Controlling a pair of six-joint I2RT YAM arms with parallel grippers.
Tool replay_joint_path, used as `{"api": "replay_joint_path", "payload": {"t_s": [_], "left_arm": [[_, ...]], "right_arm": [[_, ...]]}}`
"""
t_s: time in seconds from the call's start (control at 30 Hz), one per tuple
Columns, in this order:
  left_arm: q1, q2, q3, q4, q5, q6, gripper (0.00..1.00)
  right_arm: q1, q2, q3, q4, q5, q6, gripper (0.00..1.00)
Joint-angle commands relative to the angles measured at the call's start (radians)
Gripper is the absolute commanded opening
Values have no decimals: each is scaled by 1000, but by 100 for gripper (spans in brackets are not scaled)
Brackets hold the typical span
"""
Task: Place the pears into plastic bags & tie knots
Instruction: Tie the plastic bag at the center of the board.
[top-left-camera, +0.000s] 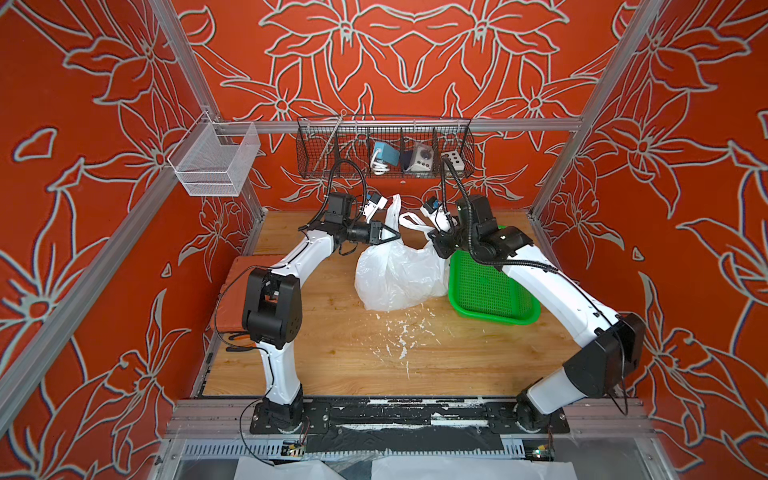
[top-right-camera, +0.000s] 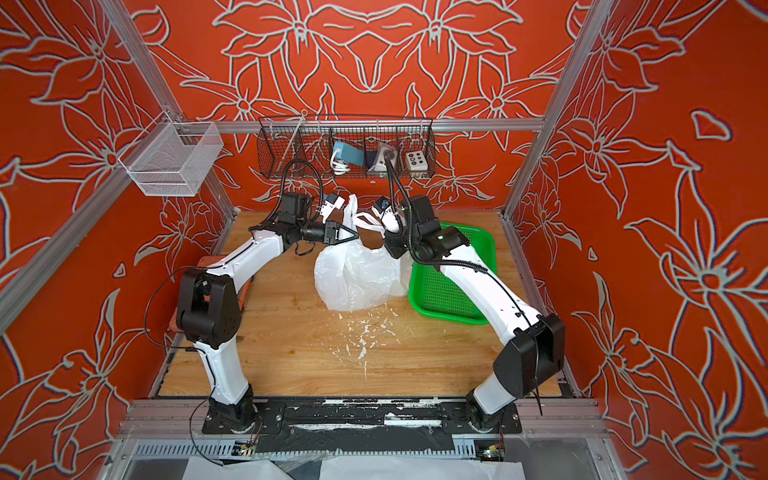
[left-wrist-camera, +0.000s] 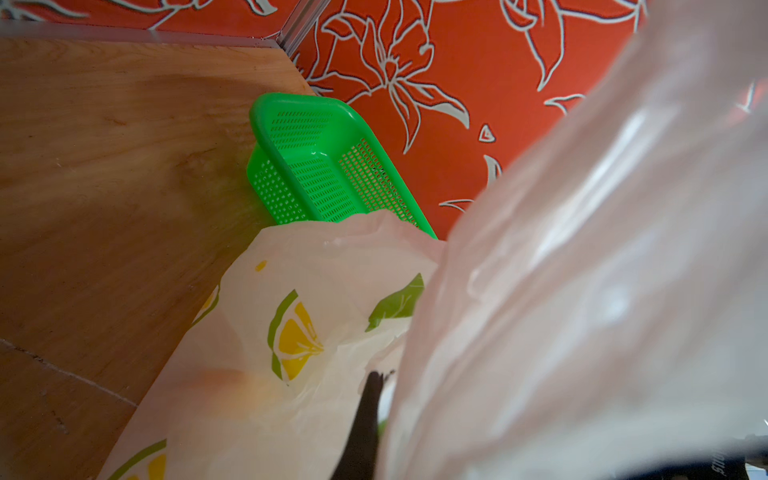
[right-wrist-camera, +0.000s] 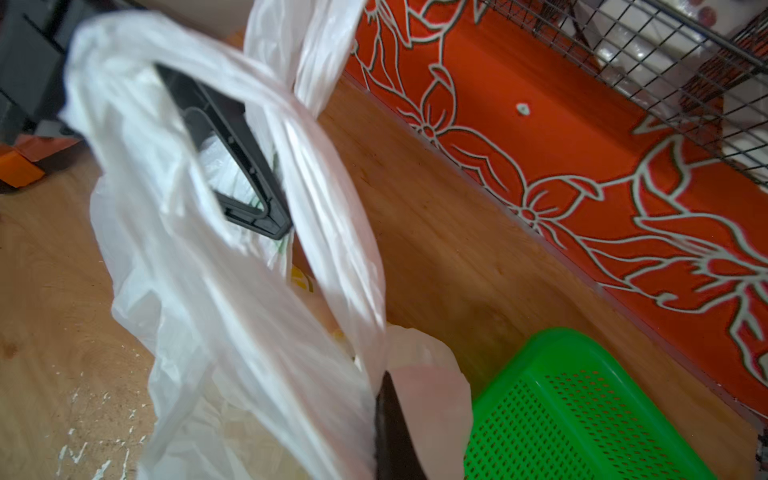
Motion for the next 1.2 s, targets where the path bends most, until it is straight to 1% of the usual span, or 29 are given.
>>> {"api": "replay_joint_path", "payload": {"t_s": [0.0,0.2,0.43,0.47,0.6,0.67,0.77,0.83,1.0,1.17], "left_arm": [[-23,19,40,-101,2,99,0],[-35,24,52,-94,13,102,0],[-37,3,30,-51,11,87,0],[-37,-5,18,-34,11,77,6],[-37,-43,-28,3,13,69,35],[-37,-60,-41,-17,8,84,44],[-38,-74,-52,-69,-4,125,51],[-38,-94,-74,-63,-4,125,55],[-38,-157,-126,2,11,82,62],[-38,-185,-152,98,10,21,64]], "right_arm": [[9,15,42,-18,7,-80,0],[21,81,111,-78,12,-128,0],[28,114,117,-105,49,-161,0],[27,114,113,-104,56,-163,0],[28,121,114,-104,65,-159,0],[27,129,125,-108,58,-152,0],[28,139,134,-110,45,-147,0],[29,144,136,-111,40,-146,0],[29,151,140,-110,38,-141,0],[30,150,140,-113,35,-141,0]]}}
